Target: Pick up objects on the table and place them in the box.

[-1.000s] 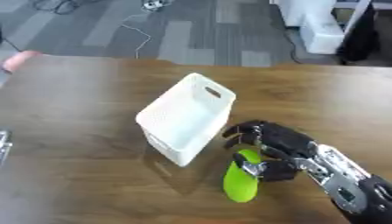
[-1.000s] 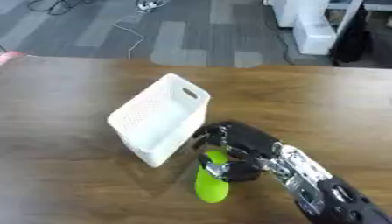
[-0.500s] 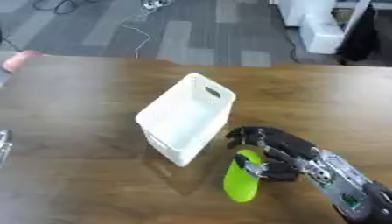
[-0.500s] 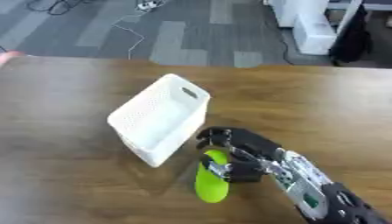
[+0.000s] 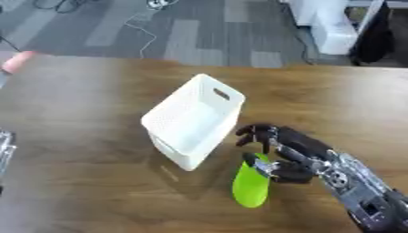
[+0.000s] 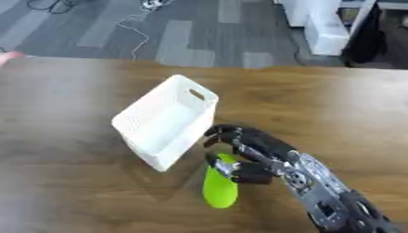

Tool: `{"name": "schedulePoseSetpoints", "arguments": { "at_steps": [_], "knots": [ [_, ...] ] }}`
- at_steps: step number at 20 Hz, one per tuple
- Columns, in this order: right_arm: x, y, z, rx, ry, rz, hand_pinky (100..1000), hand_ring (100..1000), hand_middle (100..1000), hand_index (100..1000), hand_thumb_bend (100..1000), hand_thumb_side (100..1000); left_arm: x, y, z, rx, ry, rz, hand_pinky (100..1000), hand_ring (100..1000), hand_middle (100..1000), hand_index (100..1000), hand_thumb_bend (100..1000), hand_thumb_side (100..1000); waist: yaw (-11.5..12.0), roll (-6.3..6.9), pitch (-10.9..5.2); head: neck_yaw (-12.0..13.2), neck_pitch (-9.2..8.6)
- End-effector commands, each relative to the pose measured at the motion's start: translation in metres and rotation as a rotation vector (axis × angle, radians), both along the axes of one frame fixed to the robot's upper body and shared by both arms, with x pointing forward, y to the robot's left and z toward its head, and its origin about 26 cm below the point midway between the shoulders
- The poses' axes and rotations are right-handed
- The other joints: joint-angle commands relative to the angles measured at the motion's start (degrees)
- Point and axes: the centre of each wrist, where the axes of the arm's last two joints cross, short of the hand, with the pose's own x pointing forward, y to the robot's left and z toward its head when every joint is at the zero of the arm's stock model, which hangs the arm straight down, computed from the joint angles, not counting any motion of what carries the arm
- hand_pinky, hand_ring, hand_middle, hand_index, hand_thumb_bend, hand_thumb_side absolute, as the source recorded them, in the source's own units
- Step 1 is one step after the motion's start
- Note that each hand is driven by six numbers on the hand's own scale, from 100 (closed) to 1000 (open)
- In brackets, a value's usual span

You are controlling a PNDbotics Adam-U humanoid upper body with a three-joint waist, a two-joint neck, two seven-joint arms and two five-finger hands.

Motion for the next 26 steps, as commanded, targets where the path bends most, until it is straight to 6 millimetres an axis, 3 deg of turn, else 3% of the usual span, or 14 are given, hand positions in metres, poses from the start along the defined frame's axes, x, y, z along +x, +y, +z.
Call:
{"name": "schedulePoseSetpoints", "arguments": {
  "at_steps": [1,3,6,13,26],
  "knots": [
    [-0.005,0.001,0.017,-0.01,-0.059,0.012,677,849,888,844,249,1000,-0.002,0.004,0.009,-0.016,-0.078,-0.007,611,624,719,731,729,1000,-0.1,0.06,-0.73,0.7,-0.16],
    [-0.007,0.001,0.016,-0.029,-0.064,0.025,744,859,893,853,261,1000,-0.002,0.004,0.009,-0.016,-0.077,-0.007,611,624,719,731,728,1000,-0.1,0.05,-0.82,0.7,-0.12],
    [-0.009,0.002,0.011,-0.046,-0.059,0.083,766,863,899,858,283,1000,-0.002,0.004,0.008,-0.016,-0.076,-0.006,611,624,719,731,728,1000,0.0,0.04,-0.87,0.6,-0.12],
    [-0.006,0.003,-0.007,-0.083,-0.012,0.18,776,856,889,852,238,1000,-0.001,0.004,0.009,-0.015,-0.079,-0.007,611,624,719,731,728,1000,0.1,-0.04,-0.64,0.6,-0.01],
    [-0.004,0.001,-0.021,-0.068,0.047,0.154,749,851,887,866,240,1000,-0.001,0.004,0.01,-0.013,-0.081,-0.006,611,624,718,731,727,1000,0.0,-0.06,-0.53,1.1,-0.01]
  ]
}}
